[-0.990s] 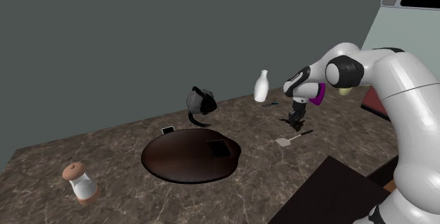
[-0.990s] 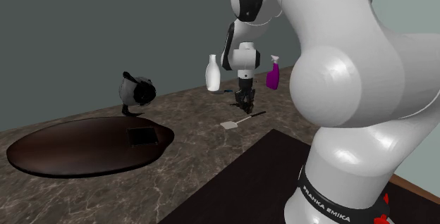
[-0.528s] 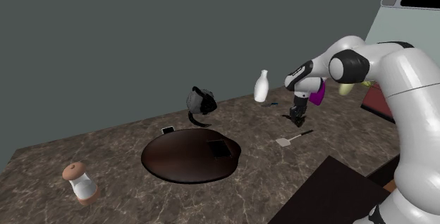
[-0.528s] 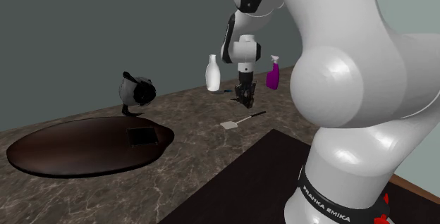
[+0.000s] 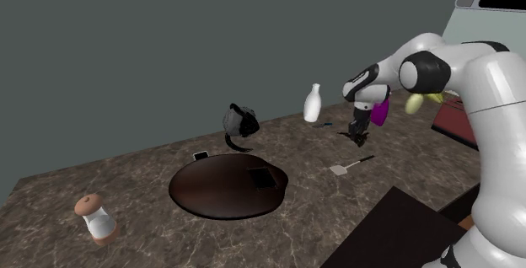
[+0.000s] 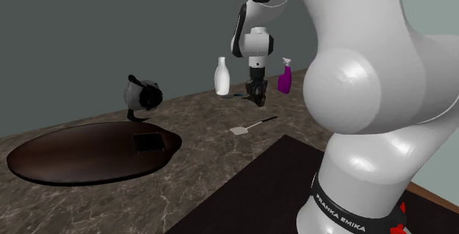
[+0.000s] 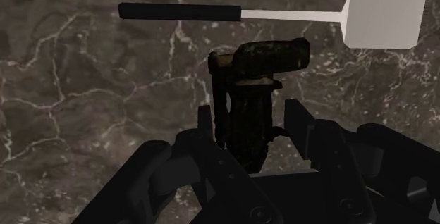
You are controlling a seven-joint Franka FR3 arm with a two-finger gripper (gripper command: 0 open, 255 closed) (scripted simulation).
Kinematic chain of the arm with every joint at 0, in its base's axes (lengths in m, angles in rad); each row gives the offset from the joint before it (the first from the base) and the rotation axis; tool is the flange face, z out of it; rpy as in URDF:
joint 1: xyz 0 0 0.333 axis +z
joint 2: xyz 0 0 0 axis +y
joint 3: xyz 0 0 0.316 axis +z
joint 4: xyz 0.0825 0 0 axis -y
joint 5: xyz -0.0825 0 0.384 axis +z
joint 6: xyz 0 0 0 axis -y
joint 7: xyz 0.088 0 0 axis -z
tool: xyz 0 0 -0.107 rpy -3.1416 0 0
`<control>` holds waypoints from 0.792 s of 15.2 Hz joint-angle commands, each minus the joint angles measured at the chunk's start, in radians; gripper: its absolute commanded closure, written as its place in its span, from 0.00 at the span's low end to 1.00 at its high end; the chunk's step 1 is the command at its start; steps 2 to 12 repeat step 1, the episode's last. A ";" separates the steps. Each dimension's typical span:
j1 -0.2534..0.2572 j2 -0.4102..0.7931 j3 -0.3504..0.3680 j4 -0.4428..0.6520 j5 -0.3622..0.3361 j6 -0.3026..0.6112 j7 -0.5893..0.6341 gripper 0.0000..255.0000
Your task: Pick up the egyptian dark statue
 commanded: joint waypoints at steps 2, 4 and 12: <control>0.002 -0.005 -0.001 -0.001 -0.001 -0.005 0.002 1.00; 0.002 -0.005 -0.001 -0.001 -0.001 -0.005 0.002 1.00; 0.002 -0.005 -0.001 -0.001 -0.001 -0.005 0.002 1.00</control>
